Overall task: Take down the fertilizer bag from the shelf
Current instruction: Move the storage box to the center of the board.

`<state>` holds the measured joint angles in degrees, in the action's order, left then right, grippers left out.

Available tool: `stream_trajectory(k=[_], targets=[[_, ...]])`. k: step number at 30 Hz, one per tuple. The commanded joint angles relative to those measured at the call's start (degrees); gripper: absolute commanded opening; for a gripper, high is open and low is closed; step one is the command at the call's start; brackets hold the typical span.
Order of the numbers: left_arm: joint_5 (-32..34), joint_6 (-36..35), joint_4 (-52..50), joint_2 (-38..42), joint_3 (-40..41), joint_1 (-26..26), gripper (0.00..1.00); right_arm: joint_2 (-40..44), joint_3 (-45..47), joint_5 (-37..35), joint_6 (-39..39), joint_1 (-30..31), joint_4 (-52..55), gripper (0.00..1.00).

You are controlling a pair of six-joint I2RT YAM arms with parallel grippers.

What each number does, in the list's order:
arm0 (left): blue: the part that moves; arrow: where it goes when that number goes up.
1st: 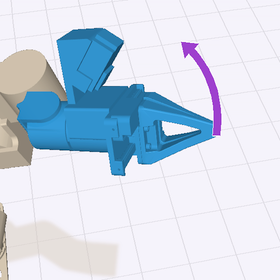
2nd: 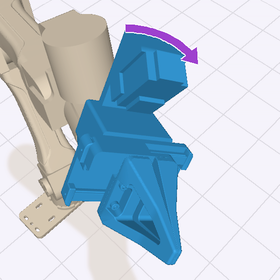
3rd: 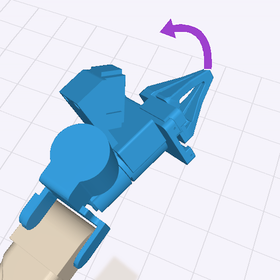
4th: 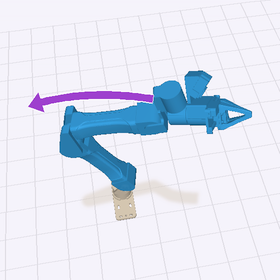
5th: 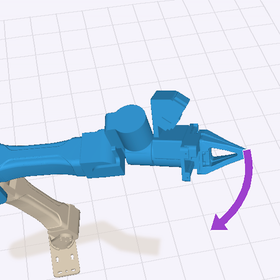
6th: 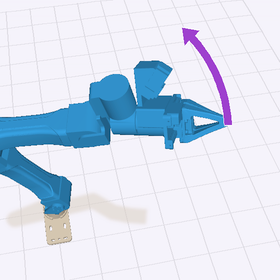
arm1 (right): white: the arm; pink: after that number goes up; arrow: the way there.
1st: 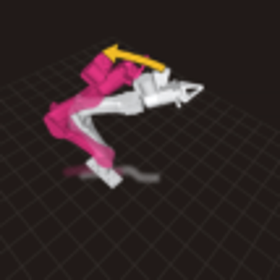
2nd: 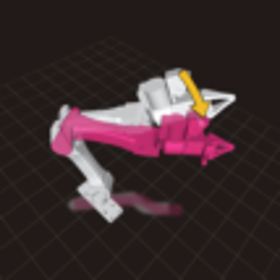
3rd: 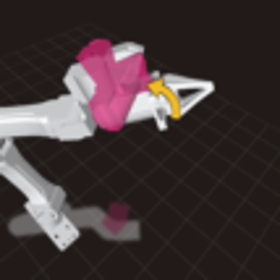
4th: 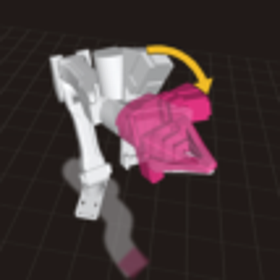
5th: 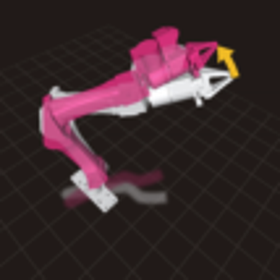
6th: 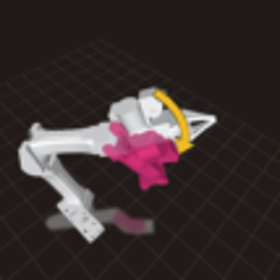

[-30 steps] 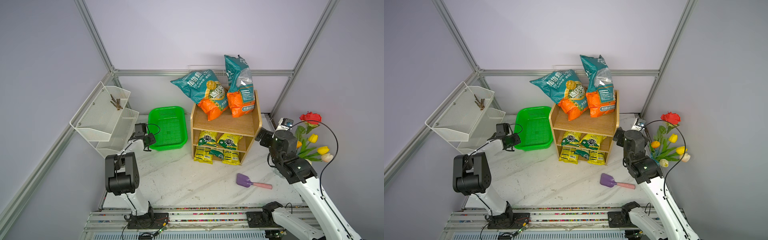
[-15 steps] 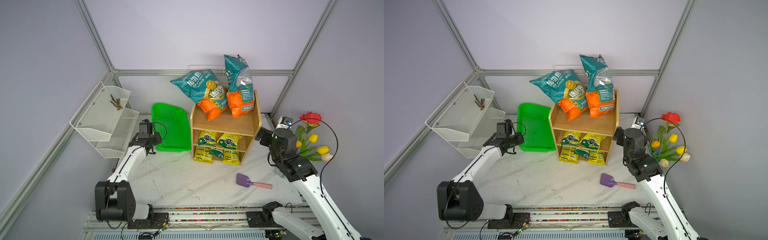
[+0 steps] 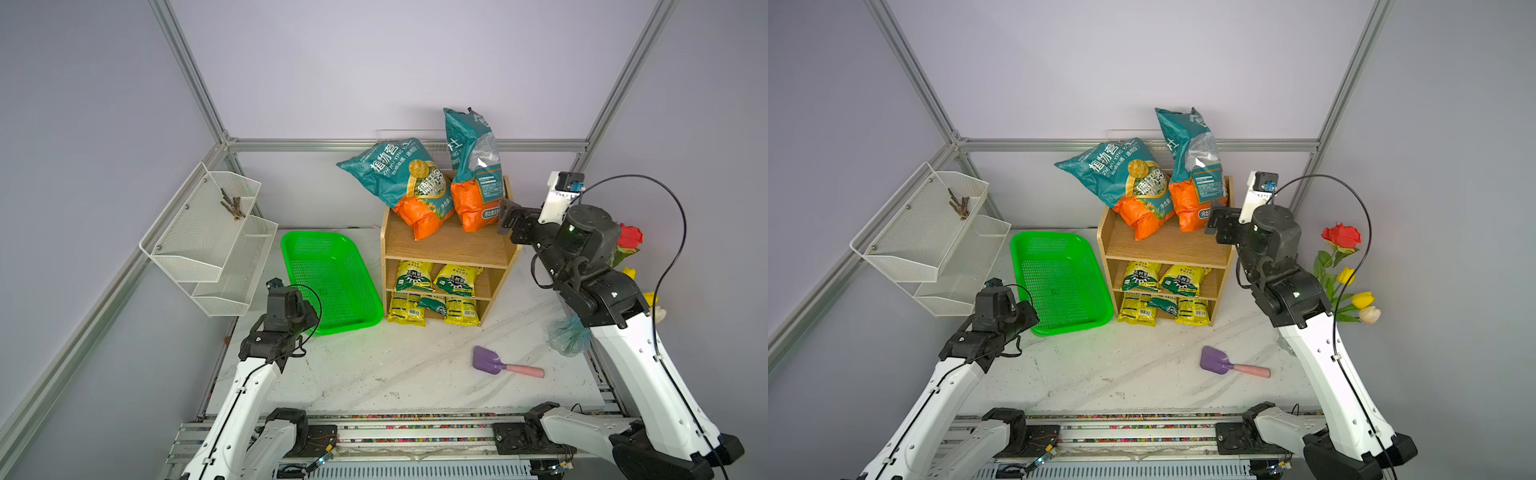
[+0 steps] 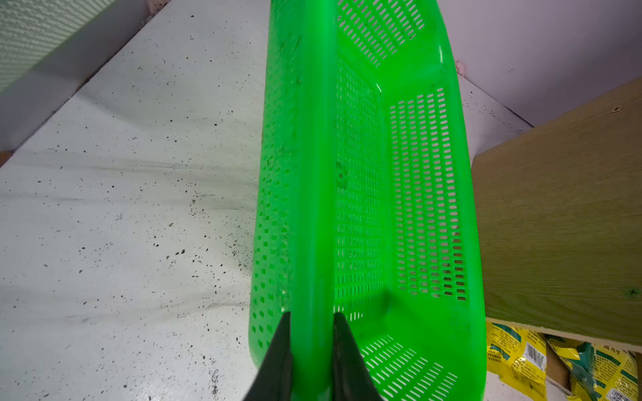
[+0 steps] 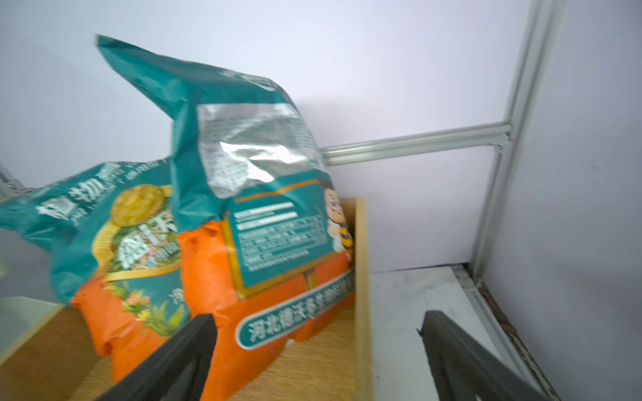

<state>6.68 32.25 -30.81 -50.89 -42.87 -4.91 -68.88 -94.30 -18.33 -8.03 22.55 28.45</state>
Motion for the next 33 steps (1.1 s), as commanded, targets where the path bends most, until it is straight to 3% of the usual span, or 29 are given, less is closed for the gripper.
stream_trajectory(k=[1, 6, 8, 12, 17, 19, 20, 21, 22, 24, 28, 33], targets=[[-8.91, -0.27, -6.60, -0.38, 3.82, -2.04, 0.17, -3.47, -3.89, 5.71, 1.94, 1.80, -1.29, 1.00], [-4.11, -7.90, -15.08, -0.74, -3.80, -2.01, 0.18, -8.54, -6.32, 5.85, 2.41, 4.27, -1.51, 1.00], [-0.20, -9.24, -17.66, -0.83, -6.77, -1.73, 0.18, -9.23, -5.21, 5.99, 1.84, 4.43, -2.89, 1.00], [0.95, -13.01, -17.19, -0.51, -10.98, -0.55, 0.17, -8.56, -0.24, 5.36, 0.00, 4.64, -4.16, 1.00], [-10.73, -19.49, -19.59, -4.55, -16.14, 2.52, 0.15, -4.01, 7.48, 3.04, -0.93, 4.61, -6.52, 1.00], [-11.40, -21.28, -21.15, -6.46, -16.56, 2.73, 0.17, -3.12, 7.81, 2.83, -0.90, 4.63, -6.30, 1.00], [-11.69, -21.38, -21.46, -7.20, -16.15, 2.69, 0.22, -3.01, 7.27, 2.90, -0.78, 4.69, -5.45, 1.00], [-11.92, -20.86, -21.33, -7.82, -15.89, 2.63, 0.35, -3.05, 6.46, 3.00, -0.58, 4.77, -4.62, 1.00], [-12.64, -20.46, -21.16, -8.14, -15.72, 2.62, 0.52, -3.01, 5.89, 3.20, -0.58, 4.77, -4.13, 1.00], [-11.97, -17.98, -20.46, -8.52, -14.93, 2.62, 1.00, -2.76, 4.58, 3.71, -0.54, 4.77, -3.50, 1.00], [-6.71, -16.21, -21.11, -8.16, -14.90, 2.67, 1.00, -2.08, 1.16, 2.28, 0.37, 4.87, -1.04, 1.00], [2.25, -17.01, -23.12, -4.95, -19.62, 2.62, 1.00, -0.09, -1.71, -5.50, 0.44, 4.83, 5.03, 1.00]])
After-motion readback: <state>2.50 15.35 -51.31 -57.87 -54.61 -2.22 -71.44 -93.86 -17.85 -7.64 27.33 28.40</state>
